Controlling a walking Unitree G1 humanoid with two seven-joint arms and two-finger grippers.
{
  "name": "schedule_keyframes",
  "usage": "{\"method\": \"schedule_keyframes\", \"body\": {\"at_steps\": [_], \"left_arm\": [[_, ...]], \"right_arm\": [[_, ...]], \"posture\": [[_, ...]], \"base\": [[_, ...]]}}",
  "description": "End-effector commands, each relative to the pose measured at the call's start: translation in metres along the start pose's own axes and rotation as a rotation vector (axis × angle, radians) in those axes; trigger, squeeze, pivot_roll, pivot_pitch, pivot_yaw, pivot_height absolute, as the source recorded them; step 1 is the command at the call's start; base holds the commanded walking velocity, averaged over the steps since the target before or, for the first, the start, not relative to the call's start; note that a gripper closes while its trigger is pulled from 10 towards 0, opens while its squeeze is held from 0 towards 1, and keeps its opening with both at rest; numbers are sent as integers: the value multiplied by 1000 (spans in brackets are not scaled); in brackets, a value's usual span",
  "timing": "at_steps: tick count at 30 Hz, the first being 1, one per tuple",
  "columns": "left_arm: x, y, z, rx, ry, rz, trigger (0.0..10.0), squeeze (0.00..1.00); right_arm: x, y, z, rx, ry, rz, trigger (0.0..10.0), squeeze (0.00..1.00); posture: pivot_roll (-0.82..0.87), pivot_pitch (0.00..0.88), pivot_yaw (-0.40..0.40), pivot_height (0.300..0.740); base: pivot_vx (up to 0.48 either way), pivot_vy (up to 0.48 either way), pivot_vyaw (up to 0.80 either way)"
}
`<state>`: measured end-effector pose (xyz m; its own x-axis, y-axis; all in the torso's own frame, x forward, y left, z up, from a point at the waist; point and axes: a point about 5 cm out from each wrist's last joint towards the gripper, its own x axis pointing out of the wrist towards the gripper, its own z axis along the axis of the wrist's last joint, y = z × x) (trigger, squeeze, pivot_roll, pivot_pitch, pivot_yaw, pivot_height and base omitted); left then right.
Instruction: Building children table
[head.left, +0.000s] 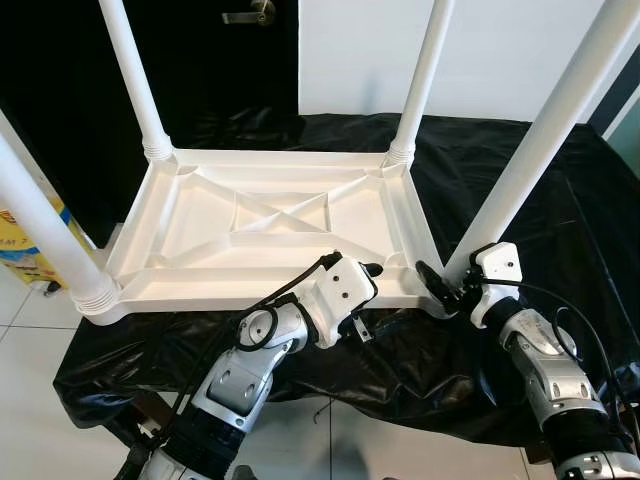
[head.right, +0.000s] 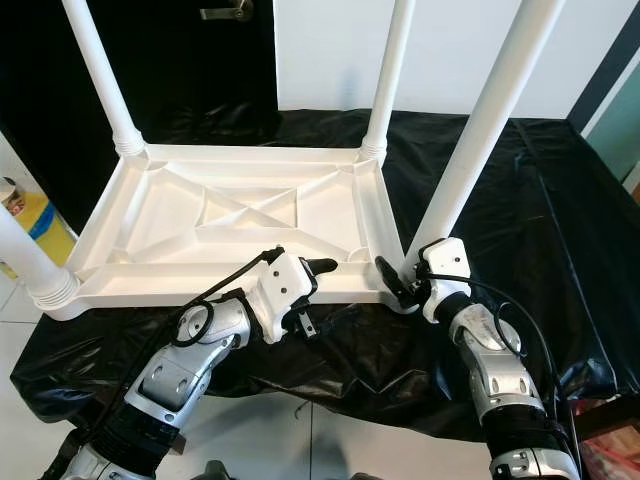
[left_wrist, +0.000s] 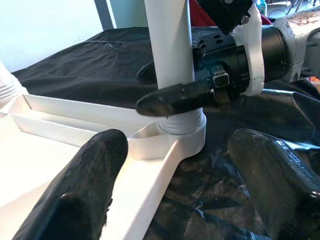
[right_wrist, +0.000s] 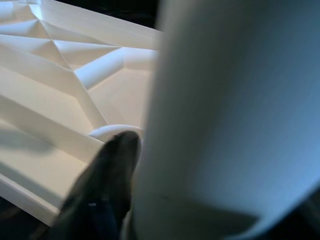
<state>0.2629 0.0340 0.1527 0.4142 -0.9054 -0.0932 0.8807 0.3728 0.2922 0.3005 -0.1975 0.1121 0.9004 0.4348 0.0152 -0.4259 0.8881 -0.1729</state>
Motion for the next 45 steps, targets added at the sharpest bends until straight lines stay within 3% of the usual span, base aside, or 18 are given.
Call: {"method": "schedule_keyframes", "body": {"at_steps": [1, 9, 10, 15, 23, 30, 41, 45], "left_arm": [[1, -1, -1, -7, 6, 37, 10000, 0], [-1, -1, -2, -11, 9, 42, 10000, 0], [-1, -1, -2, -10, 10, 41, 10000, 0], [-1, -1, -2, -11, 11, 39, 10000, 0], [0, -1, -2, -11, 14, 30, 10000, 0], [-1, -2, -3, -12, 17, 28, 10000, 0], [-1, -3, -3, -13, 19, 22, 10000, 0], [-1, -3, -3, -12, 20, 23, 10000, 0]], "right_arm": [[0, 6, -9, 2, 43, 44, 0, 0], [-3, 5, -16, 24, 67, 30, 0, 0], [-3, 5, -17, 30, 68, 20, 10000, 0], [-4, 4, -17, 32, 70, -21, 10000, 0], [-3, 5, -22, 4, 120, -197, 10000, 0], [-4, 11, -22, 62, 116, -288, 10000, 0], [-6, 36, -20, 128, 146, -567, 10000, 0], [-5, 39, -19, 142, 151, -594, 10000, 0]], "posture": [[23, 42, -79, 740], [23, 45, -76, 740], [20, 45, -73, 740], [16, 47, -69, 740], [13, 49, -67, 740], [11, 53, -60, 740], [10, 55, -60, 740], [10, 55, -60, 740]], "base": [[0, 0, 0], [0, 0, 0], [0, 0, 0], [0, 0, 0], [0, 0, 0], [0, 0, 0], [0, 0, 0], [0, 0, 0]]}}
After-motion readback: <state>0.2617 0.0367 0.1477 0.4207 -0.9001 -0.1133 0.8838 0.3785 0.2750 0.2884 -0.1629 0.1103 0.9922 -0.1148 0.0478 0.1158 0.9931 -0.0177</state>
